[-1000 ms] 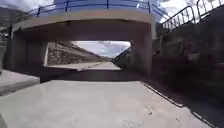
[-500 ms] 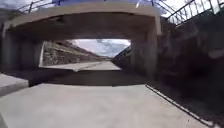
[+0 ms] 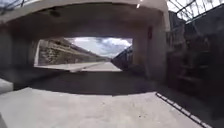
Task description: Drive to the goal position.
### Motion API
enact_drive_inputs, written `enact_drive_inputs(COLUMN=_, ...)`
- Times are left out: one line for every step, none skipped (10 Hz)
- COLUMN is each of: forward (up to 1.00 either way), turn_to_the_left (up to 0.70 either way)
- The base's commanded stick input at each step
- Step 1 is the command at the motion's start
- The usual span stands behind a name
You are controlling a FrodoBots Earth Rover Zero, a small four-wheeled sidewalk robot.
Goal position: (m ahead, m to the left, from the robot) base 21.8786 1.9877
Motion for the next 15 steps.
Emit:
enact_drive_inputs(forward=1.00, turn_to_the_left=0.00)
enact_drive_inputs(forward=1.00, turn_to_the_left=0.00)
enact_drive_inputs(forward=1.00, turn_to_the_left=0.00)
enact_drive_inputs(forward=1.00, turn_to_the_left=0.00)
enact_drive_inputs(forward=1.00, turn_to_the_left=0.00)
enact_drive_inputs(forward=1.00, turn_to_the_left=0.00)
enact_drive_inputs(forward=1.00, turn_to_the_left=0.00)
enact_drive_inputs(forward=1.00, turn_to_the_left=0.00)
enact_drive_inputs(forward=1.00, turn_to_the_left=0.00)
enact_drive_inputs(forward=1.00, turn_to_the_left=0.00)
enact_drive_inputs(forward=1.00, turn_to_the_left=0.00)
enact_drive_inputs(forward=1.00, turn_to_the_left=0.00)
enact_drive_inputs(forward=1.00, turn_to_the_left=0.00)
enact_drive_inputs(forward=1.00, turn_to_the_left=0.00)
enact_drive_inputs(forward=1.00, turn_to_the_left=0.00)
